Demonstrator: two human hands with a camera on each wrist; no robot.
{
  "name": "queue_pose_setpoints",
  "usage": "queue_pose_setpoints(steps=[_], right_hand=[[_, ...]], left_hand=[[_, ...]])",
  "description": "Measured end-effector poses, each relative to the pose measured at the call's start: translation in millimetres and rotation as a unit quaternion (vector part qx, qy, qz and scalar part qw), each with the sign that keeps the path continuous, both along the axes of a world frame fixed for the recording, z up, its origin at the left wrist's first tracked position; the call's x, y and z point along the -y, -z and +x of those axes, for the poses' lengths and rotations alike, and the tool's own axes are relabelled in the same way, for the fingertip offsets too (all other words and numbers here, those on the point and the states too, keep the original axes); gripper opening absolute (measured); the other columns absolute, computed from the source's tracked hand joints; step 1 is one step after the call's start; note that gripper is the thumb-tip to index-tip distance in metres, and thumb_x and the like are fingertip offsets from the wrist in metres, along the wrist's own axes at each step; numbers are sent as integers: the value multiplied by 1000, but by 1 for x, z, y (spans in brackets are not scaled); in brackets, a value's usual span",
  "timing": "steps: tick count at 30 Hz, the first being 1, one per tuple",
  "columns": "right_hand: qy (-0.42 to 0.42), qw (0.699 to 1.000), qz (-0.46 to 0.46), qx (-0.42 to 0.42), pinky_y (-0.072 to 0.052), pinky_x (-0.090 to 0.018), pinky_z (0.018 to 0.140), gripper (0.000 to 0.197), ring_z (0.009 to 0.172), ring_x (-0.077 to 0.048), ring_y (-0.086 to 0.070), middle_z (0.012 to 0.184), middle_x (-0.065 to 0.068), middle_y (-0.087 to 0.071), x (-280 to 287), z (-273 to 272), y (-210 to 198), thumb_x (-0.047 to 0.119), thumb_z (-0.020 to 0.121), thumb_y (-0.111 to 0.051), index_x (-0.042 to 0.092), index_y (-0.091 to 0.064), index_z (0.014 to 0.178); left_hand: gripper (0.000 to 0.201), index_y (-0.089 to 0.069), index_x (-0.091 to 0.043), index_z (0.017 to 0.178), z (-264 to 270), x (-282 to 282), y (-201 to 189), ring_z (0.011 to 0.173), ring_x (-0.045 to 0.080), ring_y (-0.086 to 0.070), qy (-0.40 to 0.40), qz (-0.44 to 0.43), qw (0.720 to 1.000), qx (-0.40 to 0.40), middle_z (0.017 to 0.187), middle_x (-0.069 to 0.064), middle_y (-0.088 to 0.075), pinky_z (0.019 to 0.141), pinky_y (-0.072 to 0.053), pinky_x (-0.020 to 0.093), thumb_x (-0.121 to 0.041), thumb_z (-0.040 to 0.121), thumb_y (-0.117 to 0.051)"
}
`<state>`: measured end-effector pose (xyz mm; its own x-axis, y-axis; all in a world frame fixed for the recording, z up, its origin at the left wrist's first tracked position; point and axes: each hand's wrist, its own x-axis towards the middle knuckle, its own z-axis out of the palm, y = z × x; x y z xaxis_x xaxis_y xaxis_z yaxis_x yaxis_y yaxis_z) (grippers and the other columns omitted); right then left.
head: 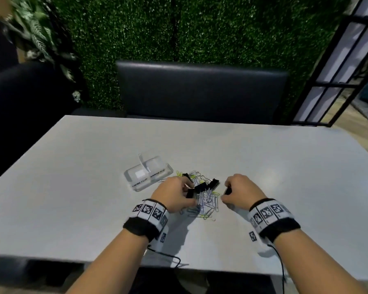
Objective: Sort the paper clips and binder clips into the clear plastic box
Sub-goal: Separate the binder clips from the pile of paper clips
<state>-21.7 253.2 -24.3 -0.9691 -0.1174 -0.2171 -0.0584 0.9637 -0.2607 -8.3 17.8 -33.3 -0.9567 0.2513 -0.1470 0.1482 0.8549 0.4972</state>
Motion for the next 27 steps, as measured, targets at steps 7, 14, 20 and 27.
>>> queue_pose_setpoints(steps=[7, 14, 20, 27], right_hand=[[41, 998, 38, 16, -50, -32, 79, 40, 101, -27, -60, 115, -9, -60, -20, -13, 11, 30, 84, -69, 12, -60, 118], [14, 998, -8, -63, -53, -36, 85, 36, 102, -19, -59, 111, 0, -61, -1, 17, 9, 42, 88, -62, 21, -64, 116], [-3, 999, -33, 9, -50, -31, 72, 43, 84, -18, -61, 95, 1, -64, 33, 36, 7, 55, 81, -71, 17, -63, 101], [25, 1000, 8, 14, -35, -31, 60, 40, 75, -23, -49, 74, 3, -45, 39, 30, 19, 44, 84, -74, 17, -47, 74]], left_hand=[[39, -67, -32, 108, 16, 76, -7, 91, 14, -63, -105, -78, 991, -8, 105, -6, -62, 78, -53, 29, -48, 73, -73], [48, -61, -30, 126, 24, 64, 0, 103, 20, -64, -107, -116, 987, -17, 125, -2, -54, 86, -55, 33, -49, 82, -62], [48, -62, -34, 122, 27, 4, 1, 106, 14, -60, 21, -82, 996, -18, 117, -8, -58, 89, -54, 35, -59, 81, -68], [52, -66, -35, 122, 15, -21, 9, 106, 25, -62, 54, -110, 992, -3, 119, 2, -56, 87, -54, 37, -55, 75, -76]])
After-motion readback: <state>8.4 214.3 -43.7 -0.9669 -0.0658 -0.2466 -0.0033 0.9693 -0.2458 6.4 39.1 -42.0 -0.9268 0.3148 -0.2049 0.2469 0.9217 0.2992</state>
